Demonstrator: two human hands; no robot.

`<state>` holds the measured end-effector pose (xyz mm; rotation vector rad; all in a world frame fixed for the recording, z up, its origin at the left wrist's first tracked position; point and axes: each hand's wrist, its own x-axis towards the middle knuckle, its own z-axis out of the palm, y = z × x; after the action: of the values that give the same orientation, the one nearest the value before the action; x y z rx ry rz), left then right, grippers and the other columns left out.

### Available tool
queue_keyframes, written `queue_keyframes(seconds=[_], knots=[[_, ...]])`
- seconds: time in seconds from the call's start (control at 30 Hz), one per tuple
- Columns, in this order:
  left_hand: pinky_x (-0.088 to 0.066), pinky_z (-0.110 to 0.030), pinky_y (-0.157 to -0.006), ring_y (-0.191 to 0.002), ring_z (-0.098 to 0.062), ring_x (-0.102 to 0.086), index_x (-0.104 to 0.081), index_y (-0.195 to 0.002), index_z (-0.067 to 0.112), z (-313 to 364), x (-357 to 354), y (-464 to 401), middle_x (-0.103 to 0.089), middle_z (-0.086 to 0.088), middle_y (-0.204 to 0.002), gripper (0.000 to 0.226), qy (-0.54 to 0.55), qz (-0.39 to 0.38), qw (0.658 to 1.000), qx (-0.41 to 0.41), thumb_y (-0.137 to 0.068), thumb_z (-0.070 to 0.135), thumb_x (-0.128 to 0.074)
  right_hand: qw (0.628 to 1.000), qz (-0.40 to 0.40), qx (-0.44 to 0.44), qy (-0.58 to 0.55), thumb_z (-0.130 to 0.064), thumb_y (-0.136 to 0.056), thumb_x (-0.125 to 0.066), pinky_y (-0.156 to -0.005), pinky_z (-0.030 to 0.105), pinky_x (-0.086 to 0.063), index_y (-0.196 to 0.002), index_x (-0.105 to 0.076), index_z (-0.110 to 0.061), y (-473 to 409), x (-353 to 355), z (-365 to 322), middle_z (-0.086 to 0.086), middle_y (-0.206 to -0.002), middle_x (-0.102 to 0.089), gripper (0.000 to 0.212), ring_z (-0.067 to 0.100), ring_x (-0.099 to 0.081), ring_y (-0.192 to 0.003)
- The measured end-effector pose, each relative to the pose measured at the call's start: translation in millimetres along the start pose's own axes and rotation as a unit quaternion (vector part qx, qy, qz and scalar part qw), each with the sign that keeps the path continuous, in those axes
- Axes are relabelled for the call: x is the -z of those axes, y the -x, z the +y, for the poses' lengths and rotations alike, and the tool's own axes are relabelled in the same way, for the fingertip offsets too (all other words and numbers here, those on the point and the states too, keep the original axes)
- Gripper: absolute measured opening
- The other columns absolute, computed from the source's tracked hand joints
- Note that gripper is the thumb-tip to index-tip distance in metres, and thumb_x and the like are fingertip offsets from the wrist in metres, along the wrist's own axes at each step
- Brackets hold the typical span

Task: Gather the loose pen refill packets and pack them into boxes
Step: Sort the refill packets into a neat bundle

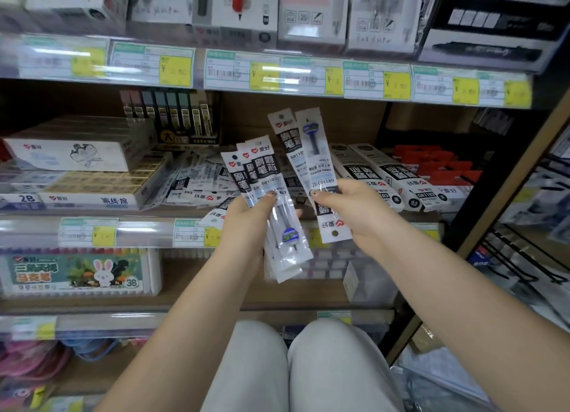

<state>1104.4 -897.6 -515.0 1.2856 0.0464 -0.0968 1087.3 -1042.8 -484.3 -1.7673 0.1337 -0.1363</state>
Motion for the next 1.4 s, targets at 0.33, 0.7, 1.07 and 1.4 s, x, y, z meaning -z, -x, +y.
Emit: queue_keyframes(seconds=[0.33,0.7,1.07,1.4], knots=[[-0.055,-0.029,-0.048,-0.053,-0.019,-0.066,-0.046,-0.126,-0.003,20.3,22.2,-4.2,-0.066,-0.014,-0.073,0.036,0.01,-0.053,0.996,0.064,-0.092,0.007,-0.054,0.964,-0.219,0.004,0.149,-0.011,-0.091,-0.054,-0.073,0.032,-0.048,-0.103,-0.064,-0.017,1.8,55.4,-27.2,0.006,-0.097,-0.073,0.017,0.016,-0.063,-0.089],[-0.052,-0.03,-0.063,-0.065,-0.02,-0.066,-0.065,-0.1,0.01,9.0,17.2,7.2,-0.073,-0.011,-0.086,0.019,-0.152,-0.259,0.946,0.125,-0.09,0.024,-0.056,0.948,-0.174,-0.005,0.267,-0.016,-0.075,-0.075,-0.086,0.042,-0.053,-0.078,-0.075,-0.017,-7.2,63.3,-41.1,0.004,-0.084,-0.075,0.003,0.026,-0.07,-0.088],[-0.056,-0.024,-0.057,-0.059,-0.016,-0.067,-0.061,-0.104,0.001,8.6,26.0,5.4,-0.071,-0.008,-0.07,0.016,-0.135,-0.23,0.962,0.067,-0.089,0.006,-0.057,0.934,-0.024,0.125,0.335,-0.018,-0.09,-0.059,-0.059,0.029,-0.038,-0.076,-0.063,-0.029,-5.2,54.2,-30.5,0.007,-0.076,-0.064,0.018,0.021,-0.053,-0.067],[-0.056,-0.025,-0.05,-0.058,-0.015,-0.069,-0.061,-0.104,0.003,21.4,31.6,7.8,-0.072,-0.01,-0.072,0.019,-0.057,-0.201,0.973,0.097,-0.088,0.012,-0.055,0.828,-0.359,-0.056,0.427,-0.012,-0.087,-0.062,-0.08,0.027,-0.053,-0.088,-0.072,-0.01,11.1,43.7,-67.2,0.002,-0.075,-0.073,0.01,0.008,-0.066,-0.064]])
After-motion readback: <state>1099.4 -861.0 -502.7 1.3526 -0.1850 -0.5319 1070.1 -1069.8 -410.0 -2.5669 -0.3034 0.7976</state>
